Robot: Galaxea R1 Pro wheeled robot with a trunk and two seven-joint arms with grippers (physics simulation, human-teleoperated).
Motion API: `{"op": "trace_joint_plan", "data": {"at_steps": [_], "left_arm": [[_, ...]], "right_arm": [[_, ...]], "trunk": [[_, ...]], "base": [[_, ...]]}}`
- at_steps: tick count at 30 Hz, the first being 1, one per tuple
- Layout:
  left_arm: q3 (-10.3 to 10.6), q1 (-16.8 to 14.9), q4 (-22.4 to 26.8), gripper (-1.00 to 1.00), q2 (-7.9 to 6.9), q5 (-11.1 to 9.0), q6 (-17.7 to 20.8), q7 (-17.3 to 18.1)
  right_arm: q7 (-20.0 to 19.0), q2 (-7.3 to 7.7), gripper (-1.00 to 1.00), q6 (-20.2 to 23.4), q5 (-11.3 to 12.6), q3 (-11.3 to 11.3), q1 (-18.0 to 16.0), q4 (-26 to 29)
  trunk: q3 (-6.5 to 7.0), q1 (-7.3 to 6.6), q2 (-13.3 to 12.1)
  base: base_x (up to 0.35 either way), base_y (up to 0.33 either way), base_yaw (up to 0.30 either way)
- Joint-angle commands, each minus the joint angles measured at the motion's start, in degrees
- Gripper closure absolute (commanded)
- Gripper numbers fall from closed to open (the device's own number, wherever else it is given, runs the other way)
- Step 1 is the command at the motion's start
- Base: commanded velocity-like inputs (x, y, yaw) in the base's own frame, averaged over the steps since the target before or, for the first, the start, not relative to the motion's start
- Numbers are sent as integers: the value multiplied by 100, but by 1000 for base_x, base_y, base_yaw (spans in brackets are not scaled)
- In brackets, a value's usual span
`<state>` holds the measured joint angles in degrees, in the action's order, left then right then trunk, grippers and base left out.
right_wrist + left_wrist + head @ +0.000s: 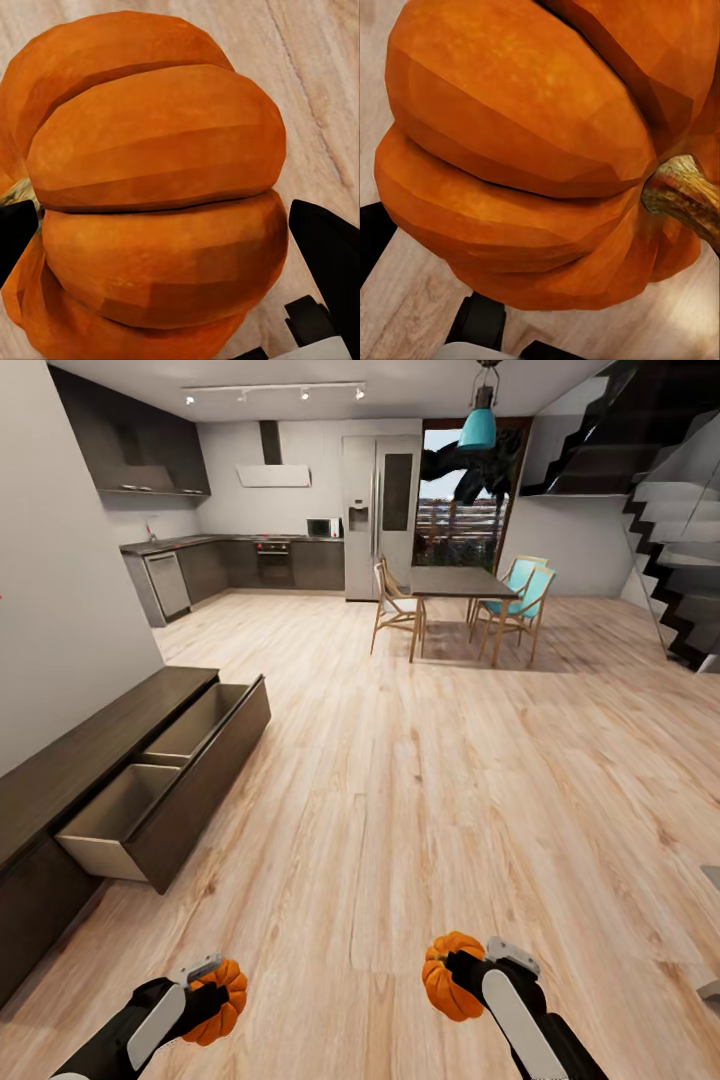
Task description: Place each of the two pumpkins and all three candles from the living room inside a cabinet in the living room (use any cabinet), then make sure every cabinet is closed, and position the cauldron so it is next to a table in the living room.
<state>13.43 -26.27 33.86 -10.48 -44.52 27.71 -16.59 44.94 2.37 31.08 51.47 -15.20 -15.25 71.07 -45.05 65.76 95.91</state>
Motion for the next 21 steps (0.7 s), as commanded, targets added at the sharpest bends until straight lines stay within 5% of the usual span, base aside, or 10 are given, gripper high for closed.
{"op": "trace_joint_plan", "data": {"at_steps": [1, 21], "left_arm": [[12, -1, 1, 100, -2, 25, -4, -11], [36, -1, -2, 100, 20, 39, -20, -11]], "right_arm": [[2, 0, 100, 2, -5, 0, -5, 5], [14, 96, 100, 10, -5, 38, -6, 53]], "trunk": [[0, 0, 0], [0, 0, 0]], "base": [[331, 0, 0], [331, 0, 0]]}}
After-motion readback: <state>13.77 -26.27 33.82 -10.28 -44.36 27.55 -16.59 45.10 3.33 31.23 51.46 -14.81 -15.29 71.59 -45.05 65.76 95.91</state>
